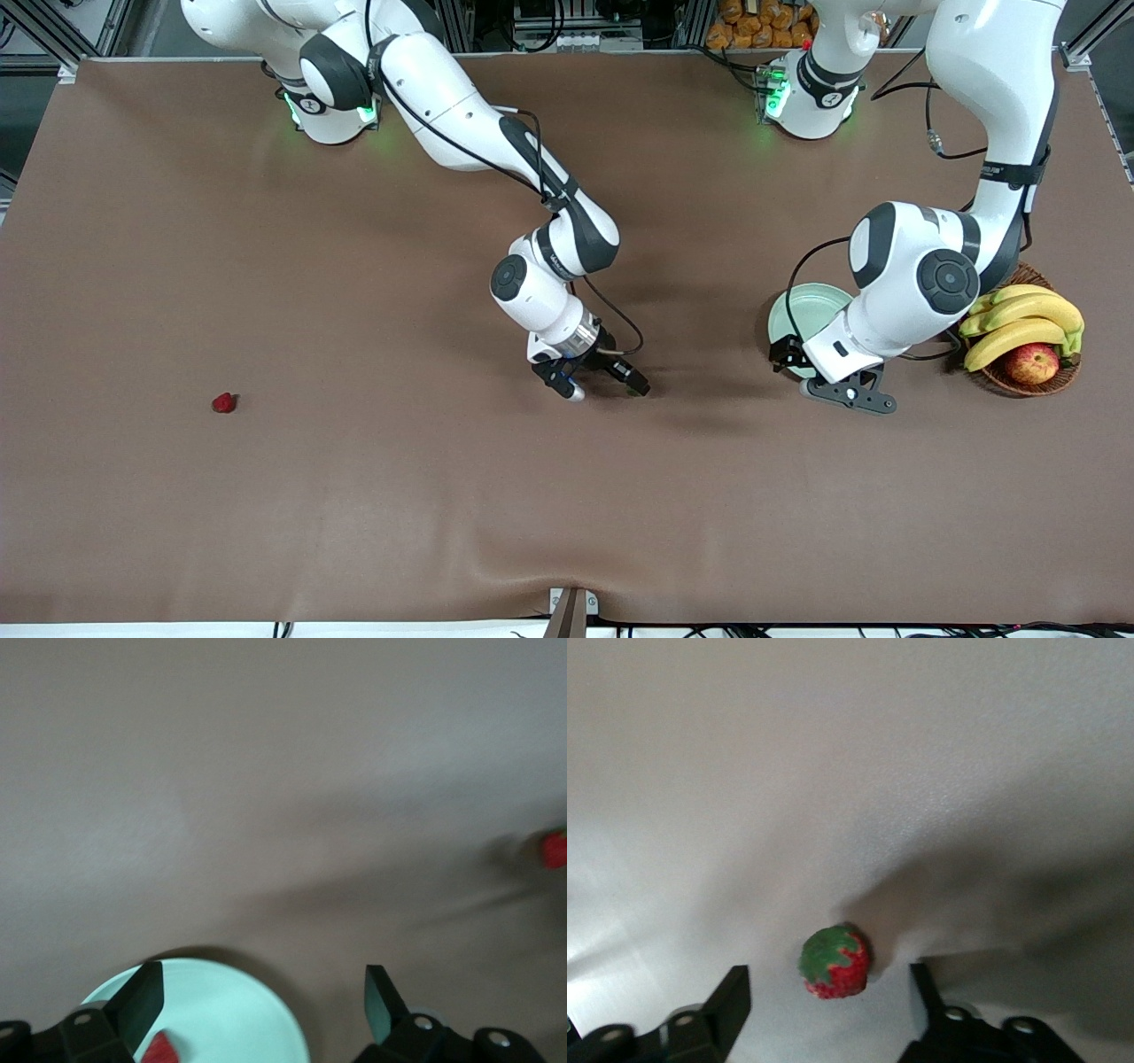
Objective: Collect all strawberries into plate
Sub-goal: 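Set the strawberry down near the plate with the right gripper, then grasp the placed strawberry with the left gripper while the right gripper reaches the last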
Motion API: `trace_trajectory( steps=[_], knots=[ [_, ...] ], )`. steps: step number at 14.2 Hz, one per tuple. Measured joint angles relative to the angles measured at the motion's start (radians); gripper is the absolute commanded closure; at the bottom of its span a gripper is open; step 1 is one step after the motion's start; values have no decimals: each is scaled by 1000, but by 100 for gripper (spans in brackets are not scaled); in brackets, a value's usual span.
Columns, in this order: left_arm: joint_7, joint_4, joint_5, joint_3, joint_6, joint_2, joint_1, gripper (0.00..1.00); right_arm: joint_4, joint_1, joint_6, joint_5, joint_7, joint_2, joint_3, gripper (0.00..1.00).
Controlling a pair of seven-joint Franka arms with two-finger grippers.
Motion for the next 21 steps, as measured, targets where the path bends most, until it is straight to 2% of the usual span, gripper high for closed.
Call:
trace_trajectory(
  steps=[2, 5, 8, 12, 14, 18, 20, 21],
  knots=[
    [-41, 25, -19, -31, 0, 0, -2, 0, -1, 0, 3, -1, 0, -3, -13, 0],
    [-107, 58, -20, -88, -1, 9, -13, 0, -26, -6, -9, -2, -10, -40, -69, 0],
    [-157, 120, -20, -98, -1, 60, -63, 0, -89, -27, -173, -3, -65, -143, -140, 0],
    [-237, 202, -20, -99, 29, 154, -158, 0, -140, -34, -506, -3, -111, -242, -336, 0],
    [-246, 214, -20, -97, 89, 197, -177, 0, -145, -31, -655, -4, -146, -248, -455, 0],
    [-270, 218, -9, -93, 212, 283, -222, 0, -171, -41, -962, -5, -350, -248, -700, 0],
    [-306, 219, 34, -85, 260, 318, -255, 9, -182, -73, -1060, -17, -455, -249, -786, 0],
    [-314, 220, 55, -81, 275, 331, -265, 14, -184, -102, -1090, -30, -513, -249, -806, 0]
  ],
)
